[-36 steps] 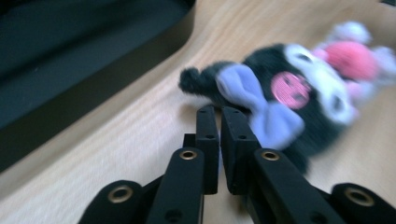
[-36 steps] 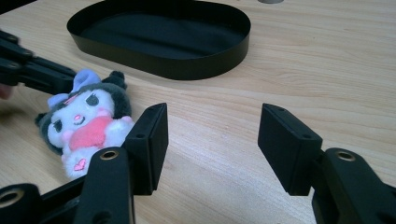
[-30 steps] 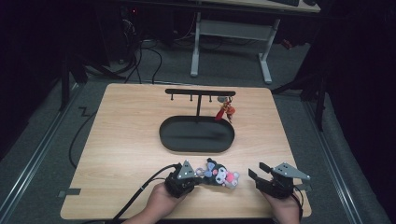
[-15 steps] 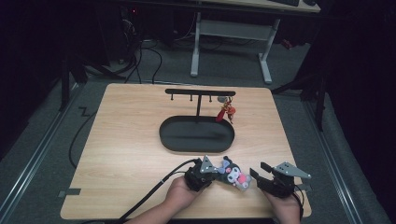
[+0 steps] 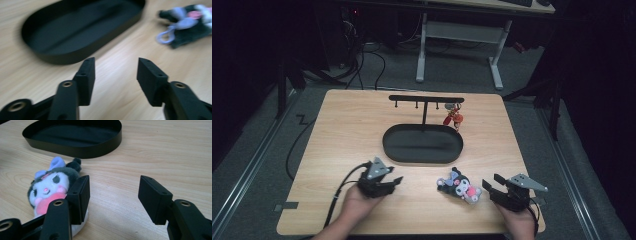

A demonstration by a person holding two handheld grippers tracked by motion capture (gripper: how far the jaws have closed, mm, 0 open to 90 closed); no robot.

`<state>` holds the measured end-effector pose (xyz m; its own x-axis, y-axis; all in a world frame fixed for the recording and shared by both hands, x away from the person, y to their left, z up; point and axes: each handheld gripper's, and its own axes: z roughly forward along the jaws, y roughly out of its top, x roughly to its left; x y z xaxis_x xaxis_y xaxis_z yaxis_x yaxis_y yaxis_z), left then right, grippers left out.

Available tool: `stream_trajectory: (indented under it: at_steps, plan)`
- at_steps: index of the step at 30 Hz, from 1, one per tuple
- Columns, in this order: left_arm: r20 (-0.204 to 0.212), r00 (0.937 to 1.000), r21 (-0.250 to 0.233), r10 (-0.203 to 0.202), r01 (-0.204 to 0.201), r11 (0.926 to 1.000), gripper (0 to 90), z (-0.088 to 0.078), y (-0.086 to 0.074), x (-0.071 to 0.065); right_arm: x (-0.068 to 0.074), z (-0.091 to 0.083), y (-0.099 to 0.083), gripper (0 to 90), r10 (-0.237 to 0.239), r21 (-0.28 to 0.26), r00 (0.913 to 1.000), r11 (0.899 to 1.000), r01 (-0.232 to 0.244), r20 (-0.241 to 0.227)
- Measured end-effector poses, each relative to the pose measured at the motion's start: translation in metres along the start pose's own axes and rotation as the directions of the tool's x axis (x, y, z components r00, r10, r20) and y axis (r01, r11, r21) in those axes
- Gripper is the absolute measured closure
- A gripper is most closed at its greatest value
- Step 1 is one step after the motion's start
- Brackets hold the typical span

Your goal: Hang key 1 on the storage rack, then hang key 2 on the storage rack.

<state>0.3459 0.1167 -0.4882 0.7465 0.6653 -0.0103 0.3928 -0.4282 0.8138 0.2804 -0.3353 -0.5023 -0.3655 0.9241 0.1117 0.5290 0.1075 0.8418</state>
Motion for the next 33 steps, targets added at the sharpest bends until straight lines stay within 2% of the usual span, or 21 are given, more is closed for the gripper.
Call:
stream_trajectory:
  at_steps: [1,2,3,4,5,6,7,8,9,11,12,15,20,22,25,29,33]
  plan:
    - [-0.045,0.9988,-0.017,-0.021,0.02,0.9996,43.9,-0.009,-0.01,0.015,-0.001,0.001,0.0,43.2,0.003,0.003,1.0,1.0,-0.003,0.007]
    - [-0.045,0.9988,-0.017,-0.021,0.02,0.9996,42.4,-0.009,-0.01,0.015,-0.001,0.001,0.0,43.2,0.003,0.003,1.0,1.0,-0.003,0.007]
    - [-0.086,0.995,-0.036,-0.05,0.047,0.9982,40.8,-0.014,-0.025,0.028,-0.002,0.002,-0.001,43.2,0.006,0.007,0.9998,1.0,-0.006,0.017]
    - [-0.086,0.995,-0.036,-0.05,0.047,0.9982,39.6,-0.014,-0.025,0.028,-0.002,0.002,-0.001,43.3,0.008,0.009,0.9997,1.0,-0.008,0.023]
    - [-0.095,0.9929,-0.047,-0.071,0.067,0.9966,39.5,-0.015,-0.033,0.033,-0.003,0.002,-0.002,43.3,0.012,0.011,0.9995,1.0,-0.012,0.028]
    - [-0.082,0.9926,-0.032,-0.089,0.086,0.9958,39.5,-0.015,-0.041,0.039,-0.003,0.002,-0.002,43.3,0.012,0.011,0.9995,1.0,-0.012,0.028]
    - [-0.091,0.9934,-0.018,-0.07,0.068,0.9975,37.7,-0.019,-0.042,0.044,-0.004,0.003,-0.002,43.3,0.015,0.015,0.9991,1.0,-0.016,0.041]
    - [-0.104,0.9928,-0.035,-0.061,0.057,0.9978,36.6,-0.022,-0.042,0.046,-0.004,0.003,-0.002,43.6,0.016,0.015,0.9988,1.0,-0.017,0.047]
    - [-0.104,0.9928,-0.035,-0.061,0.057,0.9978,36.8,-0.022,-0.042,0.046,-0.004,0.004,-0.002,44.1,0.015,0.016,0.9986,1.0,-0.016,0.051]
    - [-0.098,0.9914,-0.054,-0.087,0.082,0.9951,36.5,-0.025,-0.044,0.051,-0.004,0.004,-0.002,45.1,0.016,0.015,0.9983,1.0,-0.016,0.057]
    - [-0.095,0.9907,-0.062,-0.098,0.092,0.9938,35.6,-0.025,-0.044,0.052,-0.004,0.004,-0.002,45.9,0.008,0.016,0.998,1.0,-0.009,0.063]
    - [-0.089,0.9924,-0.069,-0.086,0.08,0.9944,33.4,-0.025,-0.045,0.052,-0.003,0.005,0.0,47.0,-0.015,-0.011,0.996,1.0,0.016,0.088]
    - [-0.072,0.9943,-0.056,-0.079,0.075,0.9956,32.3,-0.021,-0.047,0.054,-0.001,0.006,0.003,46.9,-0.046,-0.019,0.9914,0.999,0.049,0.123]
    - [-0.069,0.9949,-0.064,-0.074,0.069,0.9955,32.2,-0.022,-0.047,0.054,-0.002,0.008,0.004,46.1,-0.057,0.005,0.988,0.998,0.057,0.143]
    - [-0.065,0.9954,-0.071,-0.07,0.065,0.9953,32.1,-0.023,-0.046,0.054,-0.002,0.008,0.004,45.1,-0.061,0.021,0.9868,0.998,0.058,0.15]
    - [-0.067,0.9968,-0.064,-0.044,0.04,0.9972,31.9,-0.022,-0.045,0.051,-0.002,0.008,0.004,43.8,-0.068,0.038,0.9858,0.997,0.063,0.154]
    - [-0.062,0.9968,-0.06,-0.051,0.047,0.9971,31.8,-0.02,-0.045,0.051,-0.002,0.01,0.006,42.9,-0.057,0.068,0.9862,0.997,0.046,0.156]
